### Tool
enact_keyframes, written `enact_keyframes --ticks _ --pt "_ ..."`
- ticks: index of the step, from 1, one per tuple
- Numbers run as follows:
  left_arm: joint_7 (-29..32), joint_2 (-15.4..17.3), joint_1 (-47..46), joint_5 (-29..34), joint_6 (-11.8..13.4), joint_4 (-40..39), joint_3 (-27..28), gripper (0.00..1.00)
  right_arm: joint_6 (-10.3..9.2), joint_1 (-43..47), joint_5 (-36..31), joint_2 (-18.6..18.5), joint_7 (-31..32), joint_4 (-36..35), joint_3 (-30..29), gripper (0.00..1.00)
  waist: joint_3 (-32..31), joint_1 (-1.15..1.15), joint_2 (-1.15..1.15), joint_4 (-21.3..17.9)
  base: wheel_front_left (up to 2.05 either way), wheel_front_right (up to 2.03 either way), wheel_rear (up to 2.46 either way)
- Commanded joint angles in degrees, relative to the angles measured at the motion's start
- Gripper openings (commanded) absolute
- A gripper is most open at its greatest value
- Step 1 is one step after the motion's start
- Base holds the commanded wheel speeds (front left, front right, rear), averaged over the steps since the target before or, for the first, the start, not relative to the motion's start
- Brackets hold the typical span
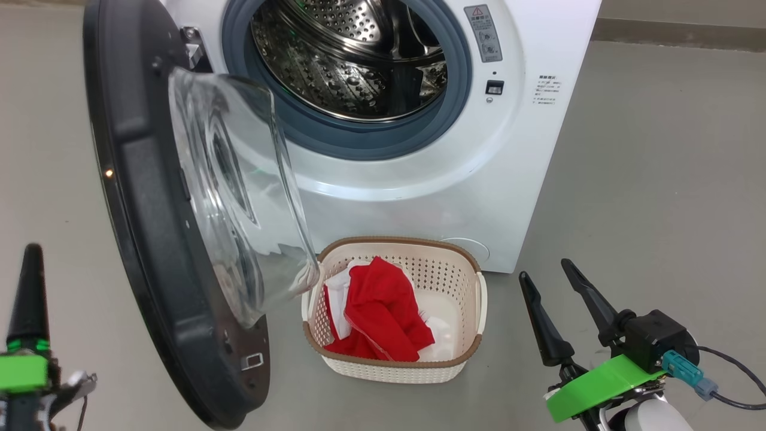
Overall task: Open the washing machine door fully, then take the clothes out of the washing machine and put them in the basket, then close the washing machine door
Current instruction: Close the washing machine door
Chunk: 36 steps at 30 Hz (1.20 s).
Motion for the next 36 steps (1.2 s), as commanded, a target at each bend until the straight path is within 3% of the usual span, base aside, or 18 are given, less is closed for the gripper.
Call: enact_keyframes --ticks 1,7,12,19,36 --pt "3.45 1.20 -2.23 -3.73 1.87 -2.88 1.91 0.00 0.36 -0.63 0.28 -0.19 -0.36 -1.23 1.70 1.00 -0.04 0.00 0.00 -0.11 0.00 0.00 0.00" --pt "15.51 1.17 -1.65 -15.42 10.84 -9.32 2.13 0.00 0.36 -0.45 0.29 -0.26 -0.36 -1.30 2.06 1.00 0.04 0.00 0.00 -0.53 0.00 0.00 0.00" --pt "19.03 1.14 -0.14 -19.18 14.90 -13.69 1.68 0.00 0.36 -0.51 0.41 -0.35 -0.36 -1.35 2.43 1.00 0.42 0.00 0.00 -0.97 0.00 0.00 0.00" --pt "20.64 1.11 1.33 -20.34 16.47 -16.75 -0.51 0.00 0.36 -1.16 0.47 -0.72 -0.36 -1.50 2.64 1.00 1.74 0.00 0.00 -1.62 0.00 0.00 0.00" --pt "19.79 1.08 -0.63 -24.05 15.39 -18.98 -6.37 0.00 0.36 -3.45 0.26 -0.64 -0.36 -1.77 2.86 1.00 5.97 0.00 0.00 -6.03 0.00 0.00 0.00"
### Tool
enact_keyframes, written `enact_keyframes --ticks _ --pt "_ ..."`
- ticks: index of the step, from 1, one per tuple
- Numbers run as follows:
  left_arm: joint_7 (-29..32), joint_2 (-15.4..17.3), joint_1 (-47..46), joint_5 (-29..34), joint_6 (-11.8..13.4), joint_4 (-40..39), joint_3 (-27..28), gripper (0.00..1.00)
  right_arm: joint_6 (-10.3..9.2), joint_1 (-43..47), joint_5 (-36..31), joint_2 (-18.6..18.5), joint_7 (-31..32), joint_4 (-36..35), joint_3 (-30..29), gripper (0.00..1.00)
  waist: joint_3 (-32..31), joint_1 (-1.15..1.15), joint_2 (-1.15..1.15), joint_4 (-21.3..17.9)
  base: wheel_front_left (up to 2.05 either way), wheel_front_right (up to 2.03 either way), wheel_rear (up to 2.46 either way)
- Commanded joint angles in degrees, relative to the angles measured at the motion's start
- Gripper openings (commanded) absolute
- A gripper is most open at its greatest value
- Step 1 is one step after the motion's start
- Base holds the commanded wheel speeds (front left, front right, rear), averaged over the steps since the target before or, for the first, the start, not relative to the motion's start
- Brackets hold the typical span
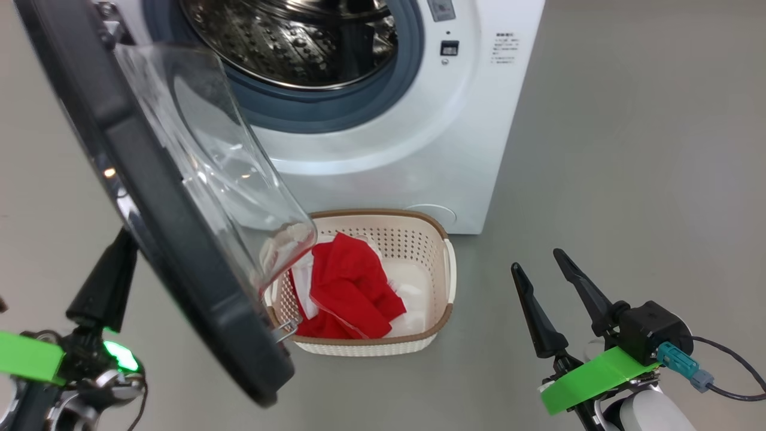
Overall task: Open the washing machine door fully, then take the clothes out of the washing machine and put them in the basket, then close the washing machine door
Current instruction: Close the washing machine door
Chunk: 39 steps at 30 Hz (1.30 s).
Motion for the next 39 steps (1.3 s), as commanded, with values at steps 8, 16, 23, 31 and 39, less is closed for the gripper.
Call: enact_keyframes --ticks 8,16,23,31,39 --pt "-1.75 1.23 -6.38 -1.76 -1.85 -0.59 -2.74 0.00 0.36 -3.13 -0.17 -0.29 -0.36 -1.73 1.30 1.00 3.19 0.00 0.00 -3.98 0.00 0.00 0.00" --pt "-3.65 1.23 -11.28 -0.90 -2.82 2.80 -5.26 0.00 0.36 -4.10 -0.28 -0.26 -0.36 -1.95 1.23 1.00 5.10 0.00 0.00 -7.16 0.00 0.00 0.00" --pt "-4.93 1.85 -16.18 0.64 -3.83 6.91 -5.76 0.00 0.36 -4.98 -0.27 -0.12 -0.36 -2.15 1.56 1.00 6.91 0.00 0.00 -9.79 0.00 0.00 0.00" --pt "-5.79 2.54 -21.44 1.27 -5.15 10.71 -5.62 0.00 0.36 -5.65 -0.43 -0.01 -0.36 -2.43 1.50 1.00 8.54 0.00 0.00 -12.45 0.00 0.00 0.00" --pt "-6.65 2.77 -26.89 0.62 -6.19 14.99 -4.85 0.00 0.36 -6.49 -0.40 0.00 -0.36 -2.56 1.87 1.00 10.24 0.00 0.00 -14.34 0.00 0.00 0.00"
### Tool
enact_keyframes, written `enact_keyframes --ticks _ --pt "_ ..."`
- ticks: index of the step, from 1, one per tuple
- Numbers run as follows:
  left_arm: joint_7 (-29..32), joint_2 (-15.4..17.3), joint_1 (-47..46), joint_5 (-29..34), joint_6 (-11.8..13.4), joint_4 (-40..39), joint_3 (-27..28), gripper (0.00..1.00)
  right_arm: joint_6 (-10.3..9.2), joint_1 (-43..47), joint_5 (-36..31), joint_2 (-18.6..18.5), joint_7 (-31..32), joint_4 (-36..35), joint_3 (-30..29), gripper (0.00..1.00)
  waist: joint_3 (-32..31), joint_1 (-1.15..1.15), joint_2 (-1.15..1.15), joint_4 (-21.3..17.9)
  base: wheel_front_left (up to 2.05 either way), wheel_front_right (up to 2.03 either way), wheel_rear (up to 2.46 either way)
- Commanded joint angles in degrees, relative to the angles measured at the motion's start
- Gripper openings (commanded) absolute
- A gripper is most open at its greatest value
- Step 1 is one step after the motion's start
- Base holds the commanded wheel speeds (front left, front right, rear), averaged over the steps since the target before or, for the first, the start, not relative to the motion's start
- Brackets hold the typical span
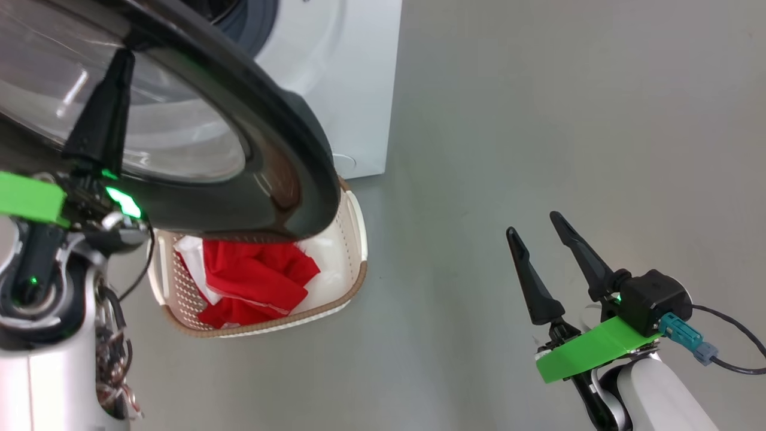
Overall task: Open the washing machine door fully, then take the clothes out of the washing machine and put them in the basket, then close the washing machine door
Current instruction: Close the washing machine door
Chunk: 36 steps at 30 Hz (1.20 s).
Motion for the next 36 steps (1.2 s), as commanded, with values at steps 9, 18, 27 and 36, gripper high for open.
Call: enact_keyframes --ticks 9,18,27,36 --pt "-0.70 1.71 -7.61 -0.47 -2.24 3.44 1.32 0.00 0.35 -2.62 -0.57 -0.34 -0.36 -1.96 1.41 1.00 2.85 0.00 0.00 -1.71 0.00 0.00 0.00" --pt "-1.42 2.46 -12.41 0.10 -4.05 7.63 1.28 0.00 0.35 -3.46 -0.58 -0.11 -0.36 -2.09 1.76 1.00 4.73 0.00 0.00 -2.53 0.00 0.00 0.00" --pt "-2.33 1.75 -7.57 0.25 -7.25 5.55 0.94 1.00 0.35 -2.72 -0.52 0.13 -0.36 -1.37 1.21 1.00 2.66 0.00 0.00 -0.89 0.00 0.00 0.00" --pt "-3.79 1.43 1.48 2.06 -8.85 0.45 0.79 1.00 0.35 -1.39 -0.47 0.00 -0.36 -0.75 1.37 1.00 -1.54 0.00 0.00 1.96 0.00 0.00 0.00"
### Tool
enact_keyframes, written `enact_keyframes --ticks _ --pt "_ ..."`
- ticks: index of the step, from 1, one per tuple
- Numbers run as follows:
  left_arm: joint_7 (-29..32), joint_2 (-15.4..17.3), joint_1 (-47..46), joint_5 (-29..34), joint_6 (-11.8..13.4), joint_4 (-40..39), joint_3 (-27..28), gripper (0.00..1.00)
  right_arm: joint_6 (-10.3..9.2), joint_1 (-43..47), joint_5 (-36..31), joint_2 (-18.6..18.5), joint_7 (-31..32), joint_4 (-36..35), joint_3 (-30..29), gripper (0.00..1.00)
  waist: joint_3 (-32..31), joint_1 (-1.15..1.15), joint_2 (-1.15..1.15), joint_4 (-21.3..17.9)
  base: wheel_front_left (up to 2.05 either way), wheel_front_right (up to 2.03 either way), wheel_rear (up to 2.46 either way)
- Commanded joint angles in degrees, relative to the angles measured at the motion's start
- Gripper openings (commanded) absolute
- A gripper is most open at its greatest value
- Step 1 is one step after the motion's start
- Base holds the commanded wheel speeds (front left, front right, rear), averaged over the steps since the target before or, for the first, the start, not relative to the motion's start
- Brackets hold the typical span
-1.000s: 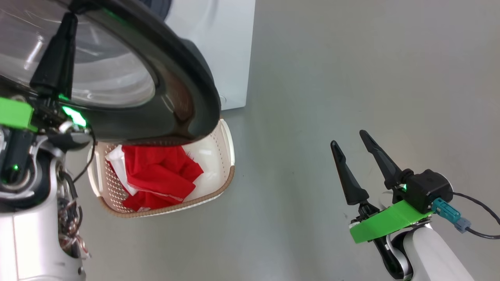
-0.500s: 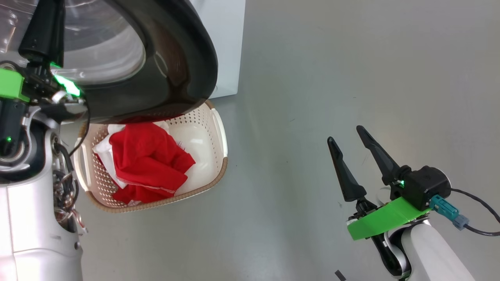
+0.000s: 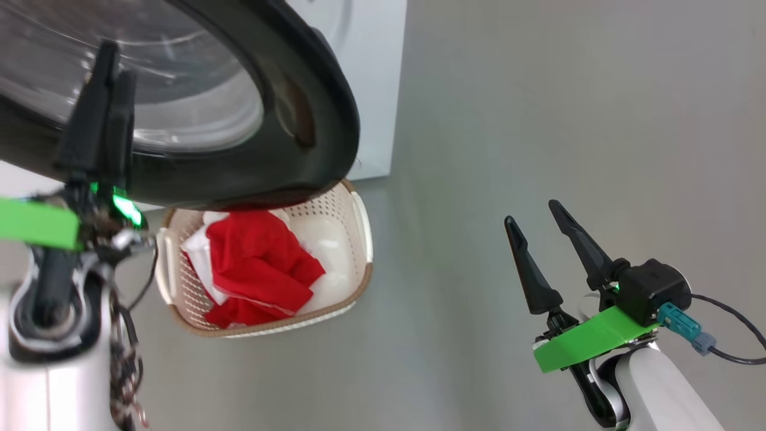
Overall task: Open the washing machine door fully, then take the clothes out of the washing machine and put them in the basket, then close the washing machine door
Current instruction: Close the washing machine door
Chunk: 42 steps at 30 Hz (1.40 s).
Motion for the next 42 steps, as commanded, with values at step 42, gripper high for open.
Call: enact_keyframes --ticks 42 --pt "-31.05 9.50 37.87 74.52 -2.06 -0.56 -3.32 1.00 0.36 9.26 -1.57 -0.07 -0.36 -3.60 -3.88 1.00 -16.52 0.00 0.00 4.25 0.00 0.00 0.00"
